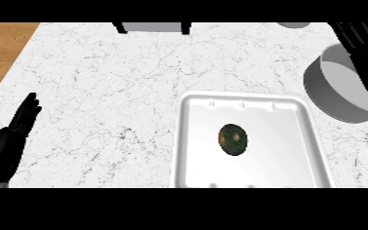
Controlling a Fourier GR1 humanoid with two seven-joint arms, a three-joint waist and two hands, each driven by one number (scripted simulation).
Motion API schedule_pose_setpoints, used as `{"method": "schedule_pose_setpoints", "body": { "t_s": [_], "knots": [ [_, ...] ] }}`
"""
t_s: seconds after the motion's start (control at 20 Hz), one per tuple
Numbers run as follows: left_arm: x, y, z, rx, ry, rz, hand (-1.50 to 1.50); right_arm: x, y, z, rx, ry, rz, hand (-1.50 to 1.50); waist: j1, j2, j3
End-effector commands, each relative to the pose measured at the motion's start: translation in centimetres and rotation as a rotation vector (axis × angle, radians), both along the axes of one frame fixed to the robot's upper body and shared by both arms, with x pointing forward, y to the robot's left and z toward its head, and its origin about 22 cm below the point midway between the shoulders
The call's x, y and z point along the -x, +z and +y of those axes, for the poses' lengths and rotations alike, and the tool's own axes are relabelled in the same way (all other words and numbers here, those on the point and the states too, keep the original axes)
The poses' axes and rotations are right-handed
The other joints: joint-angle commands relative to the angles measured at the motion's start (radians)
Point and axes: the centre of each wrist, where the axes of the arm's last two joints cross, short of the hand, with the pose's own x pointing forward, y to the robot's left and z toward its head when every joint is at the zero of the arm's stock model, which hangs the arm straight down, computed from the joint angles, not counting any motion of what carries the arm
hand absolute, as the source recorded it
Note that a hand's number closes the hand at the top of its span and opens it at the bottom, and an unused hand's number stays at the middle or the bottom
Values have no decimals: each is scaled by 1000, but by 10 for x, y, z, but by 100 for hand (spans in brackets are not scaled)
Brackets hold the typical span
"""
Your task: Pick the squash from the tray and place it in the pot
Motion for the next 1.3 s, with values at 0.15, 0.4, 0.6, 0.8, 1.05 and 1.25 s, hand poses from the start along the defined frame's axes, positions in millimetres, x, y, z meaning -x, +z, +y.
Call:
{"method": "schedule_pose_setpoints", "body": {
  "t_s": [0.15, 0.4, 0.6, 0.8, 1.05, 1.25],
  "knots": [
    [-11, 6, -13, -24, 66, 14, 0, 23, -83, -10, 115, -72, 324, 150, -19, 17, 9],
    [0, -9, -14, 21, 100, 95, 0, 42, -73, -34, 598, -274, -48, -150, -65, 5, 11],
    [-9, -3, -26, 26, 93, 92, 0, 96, -139, 0, 519, -267, -162, -150, -54, 9, 10],
    [-22, 5, -18, 8, 62, 92, 0, 102, -132, 3, 560, -223, -118, -150, -21, 14, 8],
    [-11, 4, -43, 4, 70, 102, 0, 110, -101, 30, 705, -127, -1, -150, -15, 13, 6],
    [-17, 10, -40, 3, 70, 94, 0, 85, -53, 37, 819, -73, 78, -150, -5, 15, 6]
  ]
}}
